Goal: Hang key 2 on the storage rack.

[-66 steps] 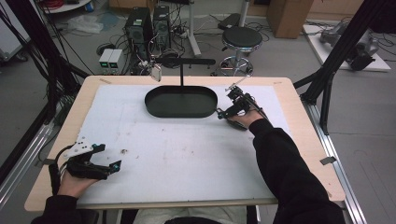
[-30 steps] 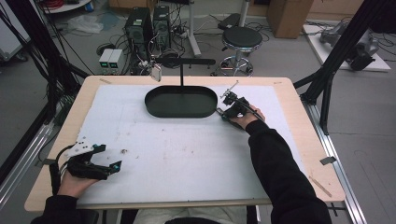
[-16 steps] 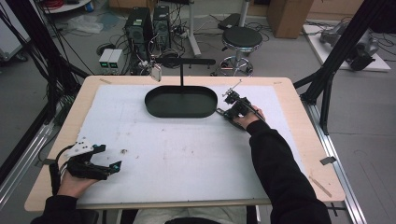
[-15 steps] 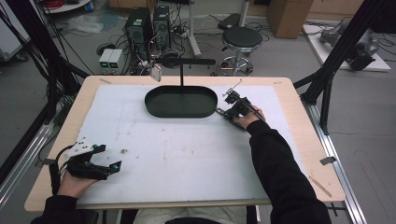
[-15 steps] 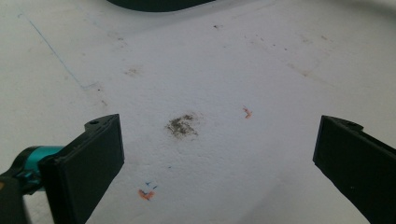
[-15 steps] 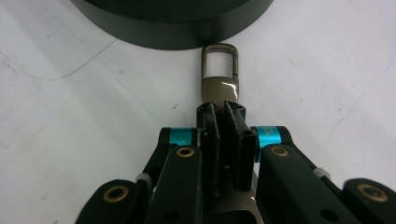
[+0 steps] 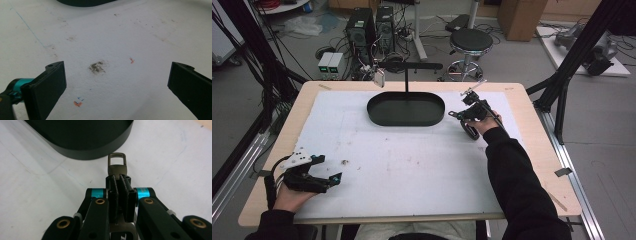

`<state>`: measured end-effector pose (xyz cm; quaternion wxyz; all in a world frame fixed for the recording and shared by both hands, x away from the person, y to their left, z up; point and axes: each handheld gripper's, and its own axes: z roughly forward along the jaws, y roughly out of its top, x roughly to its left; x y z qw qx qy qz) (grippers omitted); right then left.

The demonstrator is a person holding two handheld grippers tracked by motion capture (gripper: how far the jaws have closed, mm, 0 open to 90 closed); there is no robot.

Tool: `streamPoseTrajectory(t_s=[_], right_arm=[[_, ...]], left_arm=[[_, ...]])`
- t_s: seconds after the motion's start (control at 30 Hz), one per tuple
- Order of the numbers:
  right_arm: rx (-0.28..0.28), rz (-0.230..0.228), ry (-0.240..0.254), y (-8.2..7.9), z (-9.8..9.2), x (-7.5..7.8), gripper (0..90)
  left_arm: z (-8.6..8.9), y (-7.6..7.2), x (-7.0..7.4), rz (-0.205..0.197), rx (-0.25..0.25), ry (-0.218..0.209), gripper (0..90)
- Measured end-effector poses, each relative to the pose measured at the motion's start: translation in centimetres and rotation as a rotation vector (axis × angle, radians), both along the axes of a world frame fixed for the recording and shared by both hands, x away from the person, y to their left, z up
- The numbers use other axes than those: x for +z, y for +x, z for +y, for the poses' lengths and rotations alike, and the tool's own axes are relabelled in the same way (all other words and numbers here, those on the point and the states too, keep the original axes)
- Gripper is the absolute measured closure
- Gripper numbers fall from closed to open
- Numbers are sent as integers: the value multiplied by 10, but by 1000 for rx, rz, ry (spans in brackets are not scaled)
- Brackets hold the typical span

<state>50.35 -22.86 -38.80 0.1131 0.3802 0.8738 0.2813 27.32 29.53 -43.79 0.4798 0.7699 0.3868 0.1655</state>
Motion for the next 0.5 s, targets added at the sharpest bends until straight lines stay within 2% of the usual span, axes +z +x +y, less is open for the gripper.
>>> streamPoseTrajectory(t_s=[0.03, 0.07, 0.13, 0.17, 0.2, 0.27, 0.33, 0.5], right_arm=[[0, 0, 0, 0, 0, 0, 862], [-4, -7, 29, -3, -3, 7, 862], [-1, -19, 50, -6, -6, 13, 862], [-1, -19, 50, -6, -6, 13, 862], [1, -41, 59, -10, -6, 19, 861], [1, -50, 62, -11, -6, 21, 861], [8, -78, 77, -16, -6, 28, 860], [17, -99, 105, -21, -3, 35, 860]], left_arm=[[0, 0, 0, 0, 0, 0, 24], [0, 0, 0, 0, -1, -1, 23], [0, 0, 0, 1, -2, -2, 23], [0, 0, 0, 1, -2, -2, 24], [0, 0, 0, 1, -5, 0, 24], [0, 0, 0, 2, -6, 2, 24], [-1, 0, -1, 3, -7, 2, 24], [-1, 1, -1, 4, -8, 3, 24]])
